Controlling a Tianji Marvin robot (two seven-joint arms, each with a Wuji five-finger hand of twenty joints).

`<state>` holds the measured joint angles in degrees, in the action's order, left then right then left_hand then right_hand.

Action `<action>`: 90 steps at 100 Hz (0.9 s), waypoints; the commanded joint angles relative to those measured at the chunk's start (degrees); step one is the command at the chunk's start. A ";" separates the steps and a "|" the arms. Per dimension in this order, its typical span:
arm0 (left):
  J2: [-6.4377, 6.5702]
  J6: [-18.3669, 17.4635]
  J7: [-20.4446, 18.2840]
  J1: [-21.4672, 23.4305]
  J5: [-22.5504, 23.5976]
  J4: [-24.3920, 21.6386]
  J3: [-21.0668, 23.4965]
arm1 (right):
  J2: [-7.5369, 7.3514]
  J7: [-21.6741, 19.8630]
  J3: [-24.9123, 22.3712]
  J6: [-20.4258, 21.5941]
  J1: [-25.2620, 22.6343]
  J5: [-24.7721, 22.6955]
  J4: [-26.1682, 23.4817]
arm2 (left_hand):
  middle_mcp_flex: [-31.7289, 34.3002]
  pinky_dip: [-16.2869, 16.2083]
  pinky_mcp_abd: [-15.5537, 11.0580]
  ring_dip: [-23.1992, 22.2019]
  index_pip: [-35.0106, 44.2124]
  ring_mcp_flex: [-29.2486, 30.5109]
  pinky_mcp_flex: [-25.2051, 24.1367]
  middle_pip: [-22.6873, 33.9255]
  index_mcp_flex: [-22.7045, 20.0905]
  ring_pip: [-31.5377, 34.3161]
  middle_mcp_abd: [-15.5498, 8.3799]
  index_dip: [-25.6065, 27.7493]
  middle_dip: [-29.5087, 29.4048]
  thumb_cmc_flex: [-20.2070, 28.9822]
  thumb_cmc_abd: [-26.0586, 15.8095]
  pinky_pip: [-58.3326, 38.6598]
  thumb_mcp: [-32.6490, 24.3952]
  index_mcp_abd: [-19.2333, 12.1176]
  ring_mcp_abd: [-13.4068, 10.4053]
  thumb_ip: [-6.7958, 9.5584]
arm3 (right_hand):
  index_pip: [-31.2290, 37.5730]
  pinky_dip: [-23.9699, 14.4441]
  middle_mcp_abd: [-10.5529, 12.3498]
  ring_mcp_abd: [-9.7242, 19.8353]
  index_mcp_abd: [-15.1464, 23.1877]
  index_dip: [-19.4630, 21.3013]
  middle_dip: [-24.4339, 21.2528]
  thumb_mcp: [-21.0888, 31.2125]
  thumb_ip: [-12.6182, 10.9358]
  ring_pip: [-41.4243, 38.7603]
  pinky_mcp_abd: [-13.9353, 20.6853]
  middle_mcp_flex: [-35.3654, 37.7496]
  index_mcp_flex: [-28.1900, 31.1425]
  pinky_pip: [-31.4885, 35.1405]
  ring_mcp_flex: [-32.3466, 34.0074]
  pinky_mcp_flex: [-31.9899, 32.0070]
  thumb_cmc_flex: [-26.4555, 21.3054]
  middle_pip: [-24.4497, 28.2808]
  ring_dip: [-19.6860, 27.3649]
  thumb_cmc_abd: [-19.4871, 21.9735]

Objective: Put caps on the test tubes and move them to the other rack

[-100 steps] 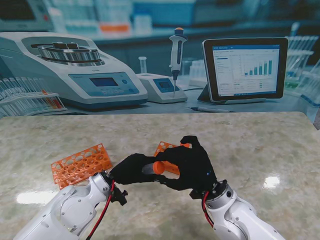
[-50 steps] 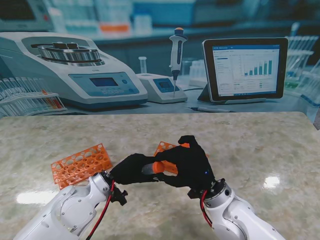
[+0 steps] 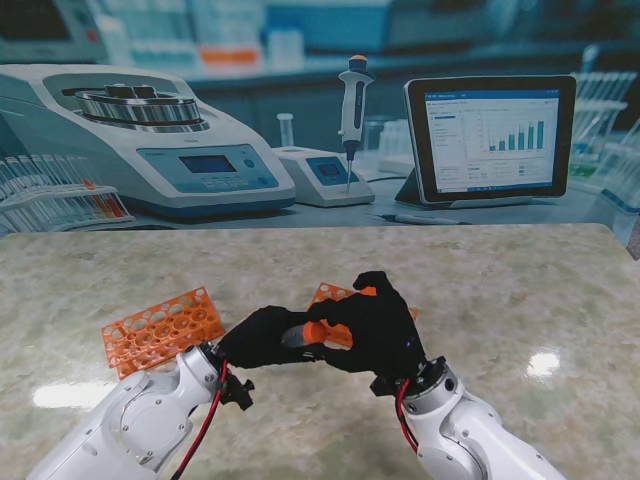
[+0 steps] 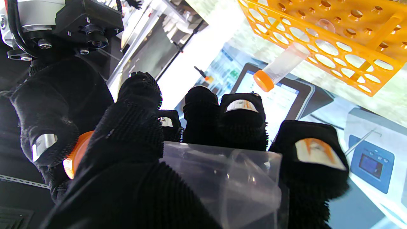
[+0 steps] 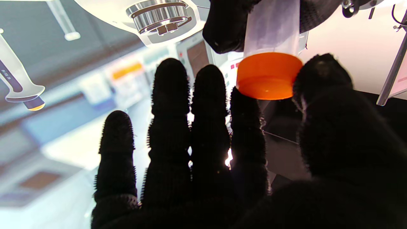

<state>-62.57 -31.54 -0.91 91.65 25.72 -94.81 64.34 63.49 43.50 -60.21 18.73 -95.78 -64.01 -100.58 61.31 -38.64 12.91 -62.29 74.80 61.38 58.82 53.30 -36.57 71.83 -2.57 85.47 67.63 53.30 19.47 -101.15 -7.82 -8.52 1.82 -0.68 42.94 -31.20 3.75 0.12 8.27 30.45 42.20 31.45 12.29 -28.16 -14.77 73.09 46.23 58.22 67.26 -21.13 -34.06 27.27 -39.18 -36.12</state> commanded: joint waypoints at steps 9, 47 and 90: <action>-0.23 -0.33 -0.03 0.16 0.10 -0.70 -0.22 | 0.50 0.82 0.90 -1.21 0.43 -0.17 1.47 | -0.31 1.05 -9.70 0.60 3.48 1.44 3.41 -0.18 -1.19 1.32 -2.89 2.33 0.35 1.17 -1.60 -12.32 -1.41 -3.06 -2.29 -0.29 | 10.47 -1.46 2.20 1.39 10.52 3.43 0.73 3.34 0.13 -3.45 1.14 2.15 6.97 1.28 2.34 -0.21 -4.31 1.55 -1.48 0.45; -0.27 -0.32 0.12 0.15 0.15 -0.70 -0.22 | 0.83 2.66 2.31 -2.98 1.88 0.10 3.27 | -0.31 1.11 -9.58 0.60 3.48 1.35 3.40 -0.21 -1.19 1.26 -2.90 2.35 0.37 1.10 -1.64 -12.20 -1.50 -3.12 -2.29 -0.30 | 11.96 -1.76 2.68 1.48 11.35 6.23 0.37 2.83 0.24 -5.53 1.42 2.85 8.46 2.42 3.23 -0.89 -0.96 4.76 -2.24 0.02; -0.30 -0.33 0.37 0.34 0.36 -0.90 -0.12 | 1.33 5.23 4.36 -5.06 3.80 0.50 5.60 | -0.35 1.20 -9.40 0.58 3.47 1.33 3.37 -0.23 -1.17 1.23 -3.04 2.38 0.37 1.01 -1.66 -12.00 -1.56 -3.17 -2.29 -0.32 | 12.35 -2.42 4.14 1.81 12.03 13.70 1.62 3.67 -0.57 -9.78 1.94 3.86 14.40 4.21 4.76 -2.23 5.54 12.50 -3.82 0.29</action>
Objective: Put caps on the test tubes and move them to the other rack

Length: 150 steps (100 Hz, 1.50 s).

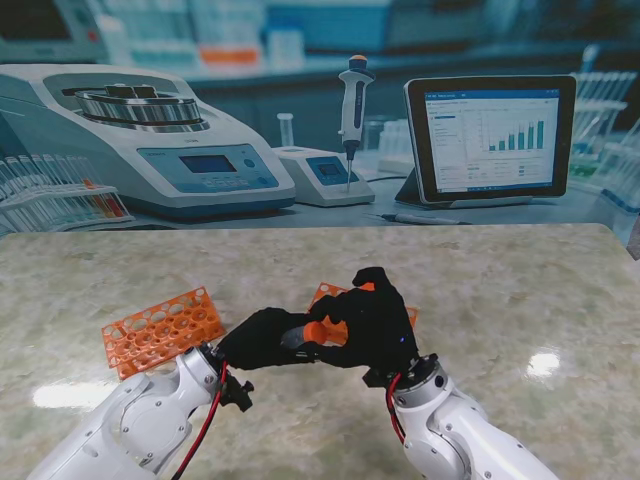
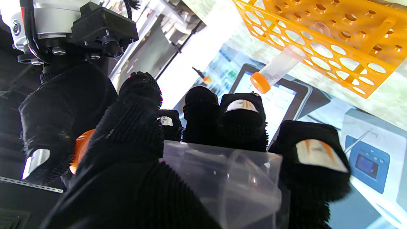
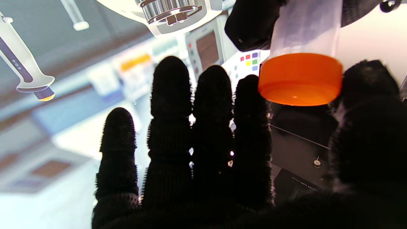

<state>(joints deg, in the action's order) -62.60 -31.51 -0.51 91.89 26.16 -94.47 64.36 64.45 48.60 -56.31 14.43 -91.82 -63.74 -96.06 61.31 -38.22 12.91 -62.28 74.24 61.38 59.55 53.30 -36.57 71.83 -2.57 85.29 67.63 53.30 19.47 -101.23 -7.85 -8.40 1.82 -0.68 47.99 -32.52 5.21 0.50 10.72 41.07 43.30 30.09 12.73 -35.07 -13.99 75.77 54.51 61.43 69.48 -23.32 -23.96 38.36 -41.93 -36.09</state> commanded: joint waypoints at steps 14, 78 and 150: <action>-0.28 -0.37 0.01 0.16 -0.03 -1.29 -0.09 | 0.60 0.31 0.79 -1.07 0.32 0.80 1.60 | -0.34 0.81 -9.34 0.57 4.03 1.31 2.63 -0.23 -1.17 1.20 -2.96 2.57 0.37 1.01 -1.67 -11.86 -1.57 -3.28 -2.29 -0.31 | 8.00 -1.19 3.25 1.61 10.18 5.36 0.54 5.33 -1.62 -4.06 1.40 1.83 8.05 1.44 3.07 -0.54 -2.51 3.24 -1.29 1.48; -0.33 -0.45 0.25 0.30 0.01 -1.34 0.03 | 1.47 -0.58 1.98 -2.27 1.41 3.47 2.92 | -0.35 0.89 -9.19 0.57 4.00 1.25 2.60 -0.25 -1.14 1.14 -3.05 2.56 0.34 0.93 -1.67 -11.71 -1.60 -3.33 -2.29 -0.32 | 9.06 -0.83 3.37 0.94 11.78 12.30 -1.12 9.84 -4.99 -4.87 1.63 3.82 11.99 2.16 3.89 -1.31 11.33 4.32 -0.04 5.62; -0.33 -0.39 0.24 0.23 0.05 -1.21 0.08 | 0.93 -0.71 -2.71 1.12 -3.13 2.41 -1.73 | -0.35 0.94 -9.04 0.56 4.00 1.23 2.59 -0.27 -1.12 1.08 -3.01 2.57 0.33 0.92 -1.63 -11.60 -1.66 -3.34 -2.27 -0.32 | -11.54 -0.29 -1.45 -1.37 3.23 4.19 -7.60 6.85 -6.21 3.48 0.20 -7.25 0.44 -1.69 -4.51 3.04 20.34 -13.41 1.32 15.84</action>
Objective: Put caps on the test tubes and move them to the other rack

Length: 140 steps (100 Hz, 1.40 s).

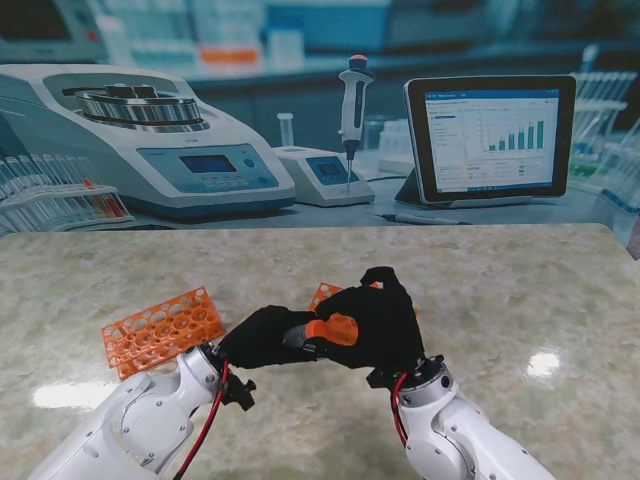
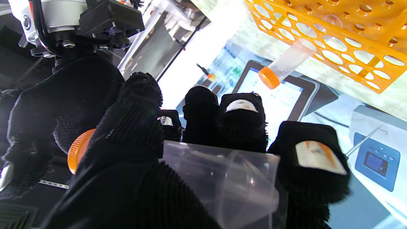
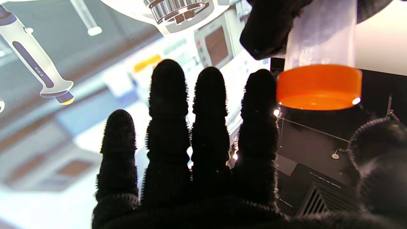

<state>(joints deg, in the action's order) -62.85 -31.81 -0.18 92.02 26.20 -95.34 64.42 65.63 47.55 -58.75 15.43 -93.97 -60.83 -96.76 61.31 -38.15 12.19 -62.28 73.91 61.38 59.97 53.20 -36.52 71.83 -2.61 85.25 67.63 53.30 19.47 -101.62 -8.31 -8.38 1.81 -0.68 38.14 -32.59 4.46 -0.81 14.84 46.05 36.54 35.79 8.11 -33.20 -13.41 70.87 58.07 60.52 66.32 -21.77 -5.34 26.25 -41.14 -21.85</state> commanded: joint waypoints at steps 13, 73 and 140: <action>-0.08 -0.12 -0.09 0.07 -0.03 -0.31 0.02 | -0.90 -0.20 -1.53 1.43 -1.96 -2.09 -1.96 | -0.35 0.87 -8.32 0.56 4.34 1.23 2.17 -0.16 -1.23 1.08 -2.99 2.61 0.33 0.90 -1.61 -11.21 -1.19 -3.30 -2.26 -0.32 | -4.84 -0.17 -1.25 0.04 -2.22 -2.37 -2.14 2.31 -1.66 4.28 -0.66 -6.28 -6.27 -1.56 -4.85 2.98 -0.54 -4.22 1.35 -0.59; -0.08 -0.05 -0.13 -0.06 -0.10 -0.26 -0.18 | -2.28 -4.37 -3.01 4.06 -3.22 -4.86 -4.07 | -0.37 0.88 -8.32 0.56 4.35 1.22 2.17 -0.14 -1.22 1.08 -3.01 2.63 0.37 1.02 -1.57 -11.20 -1.29 -3.26 -2.26 -0.30 | -9.73 -1.06 -1.35 0.14 -5.12 -5.47 -3.67 2.69 -1.65 7.81 -1.15 -10.82 -10.61 -2.76 -8.72 5.02 -8.25 -7.18 2.04 -8.38; -0.08 -0.13 -0.16 -0.11 -0.15 -0.24 -0.32 | -1.97 -4.54 -1.57 4.08 -1.80 -3.79 -3.01 | -0.39 0.91 -8.24 0.56 4.35 1.19 2.16 -0.17 -1.25 1.05 -2.98 2.59 0.39 0.93 -1.49 -11.13 -1.37 -3.24 -2.24 -0.31 | 11.82 -2.37 0.39 1.67 2.48 -13.12 0.72 -4.84 2.57 3.68 -0.44 -2.49 -9.63 -1.30 -2.04 2.61 -30.28 -0.91 0.30 -10.45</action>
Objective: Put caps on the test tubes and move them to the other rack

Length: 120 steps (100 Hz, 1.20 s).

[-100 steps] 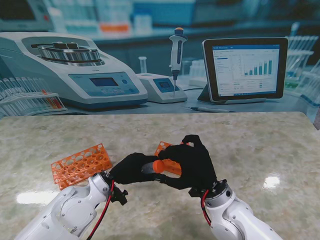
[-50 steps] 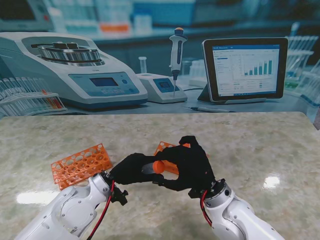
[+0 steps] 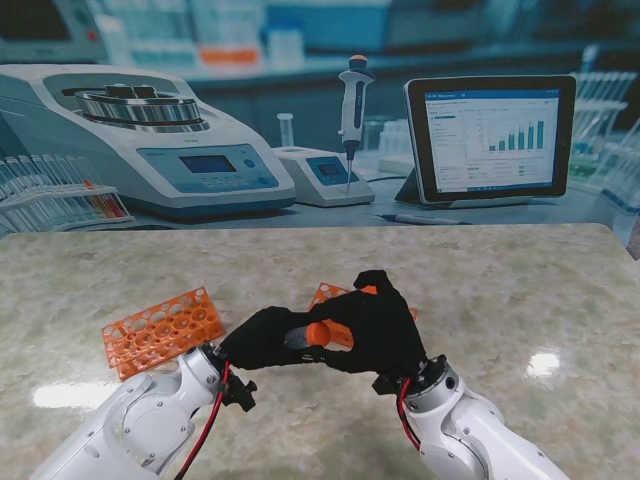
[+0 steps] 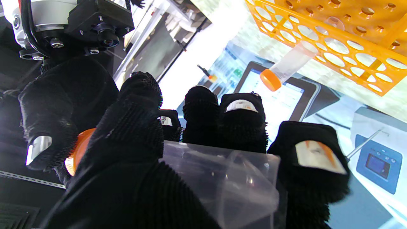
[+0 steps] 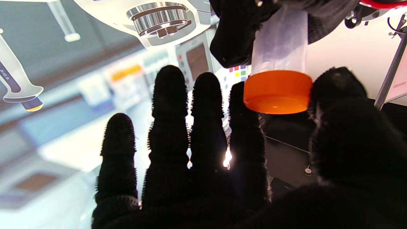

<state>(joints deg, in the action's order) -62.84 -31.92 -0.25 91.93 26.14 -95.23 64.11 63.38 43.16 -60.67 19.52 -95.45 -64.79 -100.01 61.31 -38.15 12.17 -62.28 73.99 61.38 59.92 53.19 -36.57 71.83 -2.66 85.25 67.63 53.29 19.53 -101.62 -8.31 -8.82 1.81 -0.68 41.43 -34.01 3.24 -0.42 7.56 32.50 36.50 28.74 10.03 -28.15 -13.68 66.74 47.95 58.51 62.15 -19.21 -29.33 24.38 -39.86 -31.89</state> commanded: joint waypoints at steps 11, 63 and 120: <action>-0.10 -0.03 -0.03 0.03 -0.05 -0.37 0.05 | 0.35 -0.21 0.33 -0.14 -0.30 0.42 0.33 | -0.32 0.91 -8.21 0.56 4.26 1.18 2.21 -0.14 -1.19 1.04 -2.92 2.59 0.40 0.93 -1.57 -11.13 -1.39 -2.81 -2.23 -0.31 | 9.17 -0.96 1.74 1.27 10.33 0.52 0.95 2.37 0.93 -1.80 -0.13 2.79 1.70 0.89 3.06 -0.32 -6.56 1.46 -1.10 -0.27; -0.10 -0.05 -0.04 0.09 -0.04 -0.42 0.13 | 0.73 1.08 1.18 -1.45 0.54 1.03 1.15 | -0.38 0.91 -8.21 0.56 4.26 1.18 2.21 -0.14 -1.18 1.03 -2.97 2.58 0.42 0.88 -1.60 -11.13 -1.41 -2.84 -2.23 -0.32 | 12.51 -0.96 3.41 2.06 11.99 2.84 2.94 3.15 2.40 -6.73 0.55 10.23 10.04 3.05 9.31 -3.46 -3.88 6.43 -2.33 0.64; -0.11 -0.12 0.09 0.12 0.07 -0.41 0.22 | 1.42 4.09 4.01 -5.43 3.55 1.68 4.51 | -0.36 0.94 -8.15 0.56 4.26 1.15 2.21 -0.17 -1.17 1.01 -2.96 2.58 0.39 0.86 -1.60 -11.08 -1.42 -2.83 -2.20 -0.31 | 12.88 -1.49 4.16 2.50 11.85 11.21 5.98 6.46 0.88 -11.25 1.19 11.52 16.24 5.77 10.98 -5.28 3.66 15.05 -3.48 -0.35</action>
<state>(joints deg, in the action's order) -62.85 -31.84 -0.17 91.99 26.24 -95.04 64.32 64.49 47.18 -56.87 14.81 -91.83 -63.28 -96.34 61.31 -38.11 12.13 -62.28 73.98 61.39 60.01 53.19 -36.62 71.83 -2.67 85.24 67.63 53.29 19.53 -101.63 -8.34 -8.83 1.81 -0.68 47.25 -34.07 4.84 0.51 11.00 40.90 41.54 28.16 12.47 -36.22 -13.42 76.80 57.33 62.82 71.15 -24.48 -21.57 37.59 -42.17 -32.67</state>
